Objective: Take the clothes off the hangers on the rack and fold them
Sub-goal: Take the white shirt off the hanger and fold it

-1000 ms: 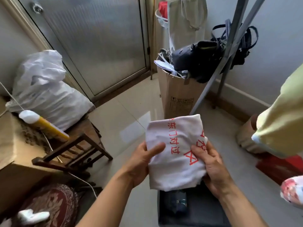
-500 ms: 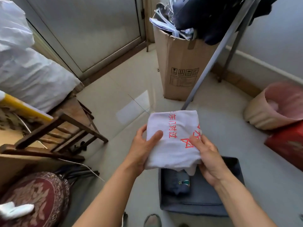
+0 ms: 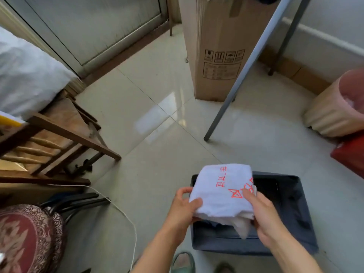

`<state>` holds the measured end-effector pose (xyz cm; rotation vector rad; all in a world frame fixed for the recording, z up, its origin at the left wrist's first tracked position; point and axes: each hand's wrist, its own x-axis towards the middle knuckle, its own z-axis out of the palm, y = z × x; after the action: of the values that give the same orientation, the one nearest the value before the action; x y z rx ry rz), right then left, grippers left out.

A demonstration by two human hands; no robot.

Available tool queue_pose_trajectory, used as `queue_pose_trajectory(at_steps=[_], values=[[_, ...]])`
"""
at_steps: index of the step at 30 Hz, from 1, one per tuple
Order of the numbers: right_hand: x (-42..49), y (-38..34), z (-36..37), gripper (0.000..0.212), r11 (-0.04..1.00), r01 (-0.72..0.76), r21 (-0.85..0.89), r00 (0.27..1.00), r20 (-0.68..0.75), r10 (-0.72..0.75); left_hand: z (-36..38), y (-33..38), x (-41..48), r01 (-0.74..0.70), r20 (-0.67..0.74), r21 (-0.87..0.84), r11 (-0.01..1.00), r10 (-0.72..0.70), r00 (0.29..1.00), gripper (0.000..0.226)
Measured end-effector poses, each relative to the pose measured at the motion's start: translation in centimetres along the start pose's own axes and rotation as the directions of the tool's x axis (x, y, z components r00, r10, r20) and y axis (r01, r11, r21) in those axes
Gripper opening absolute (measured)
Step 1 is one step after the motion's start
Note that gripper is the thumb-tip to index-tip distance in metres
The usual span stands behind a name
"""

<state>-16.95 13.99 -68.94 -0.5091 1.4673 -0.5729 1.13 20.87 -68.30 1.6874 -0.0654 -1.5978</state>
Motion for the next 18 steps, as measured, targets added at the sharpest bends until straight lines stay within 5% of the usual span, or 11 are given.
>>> queue_pose_trajectory(at_steps=[4, 7, 10, 18], values=[[3.0, 4.4, -2.1, 0.034, 0.98, -0.139, -0.141, 0.99, -0.037, 0.135, 0.4, -5.6, 2.9, 0.017, -0.068, 0.196, 0.98, -0.004, 0.998, 0.024], [5.3, 6.6, -3.1, 0.024, 0.954, -0.198, -0.223, 0.98, -0.065, 0.188, 1.0, -8.6, 5.0, 0.05, -0.096, 0.199, 0.979, -0.031, 0.995, 0.02], [7.5, 7.9, -3.7, 0.012, 0.93, -0.236, -0.28, 0.97, -0.118, 0.211, 1.2, -10.8, 6.7, 0.1, -0.113, 0.211, 0.972, -0.077, 0.991, 0.035], [13.8, 10.2, -4.2, 0.022, 0.903, -0.219, -0.37, 0.974, -0.142, 0.178, 1.7, -14.7, 10.9, 0.113, -0.006, 0.294, 0.949, -0.116, 0.993, 0.022]])
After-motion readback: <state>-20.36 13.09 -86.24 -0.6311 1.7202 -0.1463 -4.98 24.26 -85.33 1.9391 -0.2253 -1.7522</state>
